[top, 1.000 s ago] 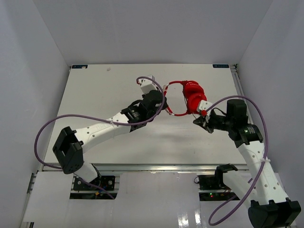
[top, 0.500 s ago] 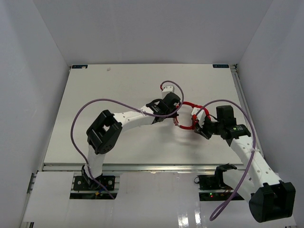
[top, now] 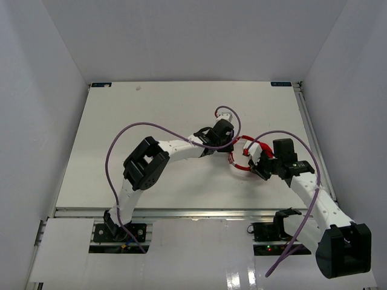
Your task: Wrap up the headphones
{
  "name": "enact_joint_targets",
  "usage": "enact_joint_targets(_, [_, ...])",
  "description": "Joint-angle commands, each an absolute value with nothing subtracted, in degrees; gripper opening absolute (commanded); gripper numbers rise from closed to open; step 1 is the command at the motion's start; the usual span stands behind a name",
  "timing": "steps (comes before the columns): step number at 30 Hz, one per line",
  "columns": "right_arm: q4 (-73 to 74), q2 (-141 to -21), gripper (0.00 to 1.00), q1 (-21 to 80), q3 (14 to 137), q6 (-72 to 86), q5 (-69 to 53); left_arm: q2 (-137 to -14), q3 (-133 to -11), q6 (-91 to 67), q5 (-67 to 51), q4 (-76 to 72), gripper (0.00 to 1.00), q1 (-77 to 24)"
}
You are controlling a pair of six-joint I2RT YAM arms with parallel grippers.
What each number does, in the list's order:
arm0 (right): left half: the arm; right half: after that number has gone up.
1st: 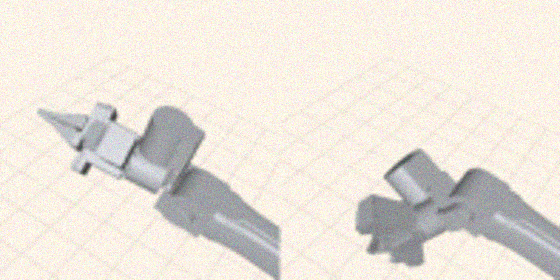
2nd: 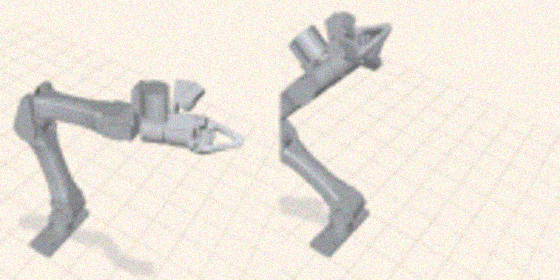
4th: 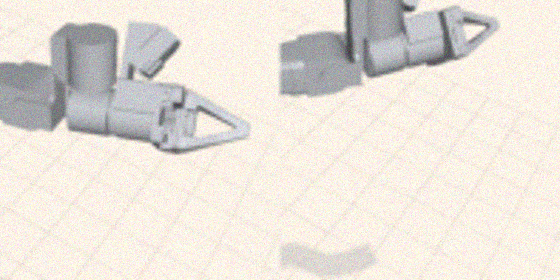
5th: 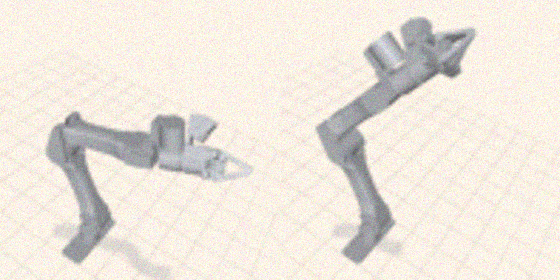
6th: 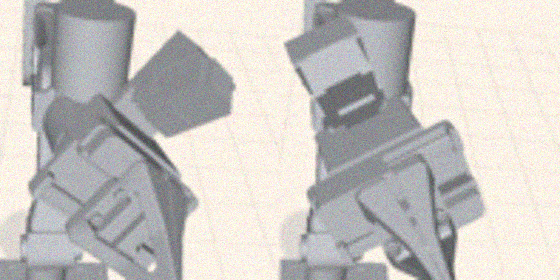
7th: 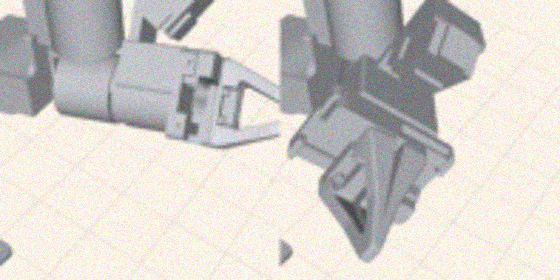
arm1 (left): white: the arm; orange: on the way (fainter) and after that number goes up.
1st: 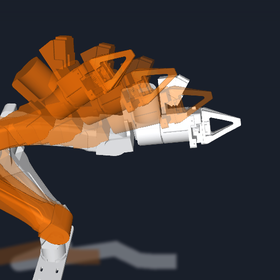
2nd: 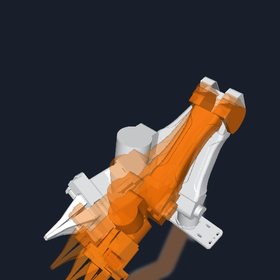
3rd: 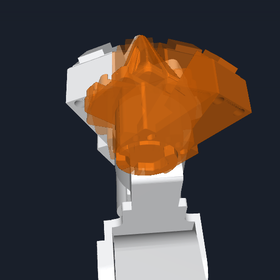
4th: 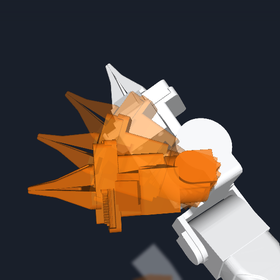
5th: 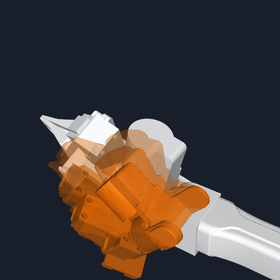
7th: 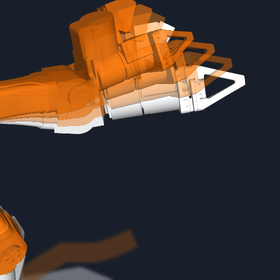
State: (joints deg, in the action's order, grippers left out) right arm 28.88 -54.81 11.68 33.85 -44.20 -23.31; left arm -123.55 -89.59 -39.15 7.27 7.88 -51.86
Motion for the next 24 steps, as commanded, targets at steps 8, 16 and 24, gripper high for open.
enact_joint_targets(8, [35.8,-53.8,0.55,11.3,38.1,-46.0,-29.5,-117.3,-84.0,-39.3,2.5,0.9,0.52,-51.9])
enact_joint_targets(16, [52.9,-47.1,0.93,9.9,47.7,-51.7,-27.1,-107.3,-81.4,-34.5,0.9,2.7,0.90,-51.9])
enact_joint_targets(24, [53.2,-41.2,0.90,8.3,50.2,-45.7,-22.0,-87.7,-71.6,-24.0,-3.9,3.7,0.98,-51.9])
